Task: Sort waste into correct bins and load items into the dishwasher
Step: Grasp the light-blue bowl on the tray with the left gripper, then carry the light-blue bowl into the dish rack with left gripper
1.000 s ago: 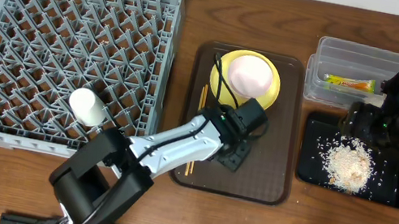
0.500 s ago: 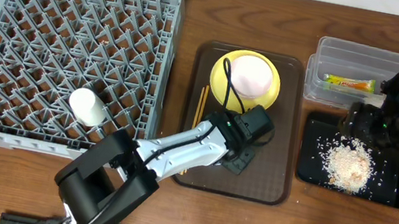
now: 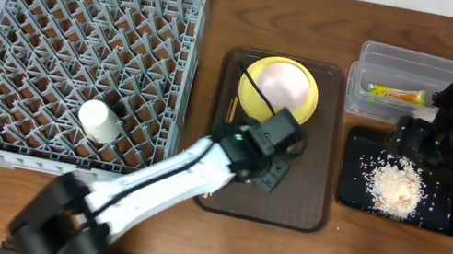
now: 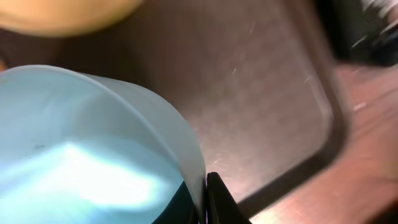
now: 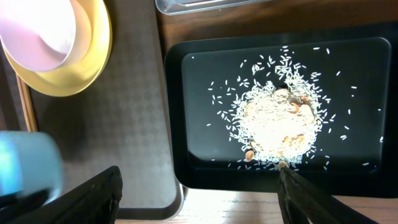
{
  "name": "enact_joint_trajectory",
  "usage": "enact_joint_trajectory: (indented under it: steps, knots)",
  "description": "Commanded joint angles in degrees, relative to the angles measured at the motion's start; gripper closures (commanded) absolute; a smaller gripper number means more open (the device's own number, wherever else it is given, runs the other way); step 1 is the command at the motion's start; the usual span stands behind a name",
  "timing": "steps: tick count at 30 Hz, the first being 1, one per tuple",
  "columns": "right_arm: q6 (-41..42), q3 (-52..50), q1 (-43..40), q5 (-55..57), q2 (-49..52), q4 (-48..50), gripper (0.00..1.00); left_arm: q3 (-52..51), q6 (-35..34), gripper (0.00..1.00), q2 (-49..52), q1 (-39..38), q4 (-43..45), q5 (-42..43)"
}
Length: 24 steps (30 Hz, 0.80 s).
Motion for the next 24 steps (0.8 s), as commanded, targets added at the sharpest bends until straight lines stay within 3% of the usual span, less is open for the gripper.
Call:
enact_joint_trajectory:
  steps: [1, 7, 15, 24]
  knots:
    - [0.46, 0.44, -0.7, 0.07, -0.92, -0.09, 0.23, 2.21, 1.22, 0.92, -6.64, 4.04, -0.37, 0.02]
    - [0.46, 0.44, -0.68, 0.07, -0.92, -0.26, 0.23, 2.21, 3.23, 0.92, -14.69, 16.09, -0.96, 4.87]
    - [0.46, 0.44, -0.68, 0.07, -0.92, -0.26, 0.23, 2.19, 5.16, 0.92, -15.78, 36.76, -0.96, 30.69]
    - [0.46, 0.44, -0.68, 0.07, -0.92, -0.26, 0.23, 2.19, 7.02, 0.92, -10.4, 53.66, 1.09, 54.53]
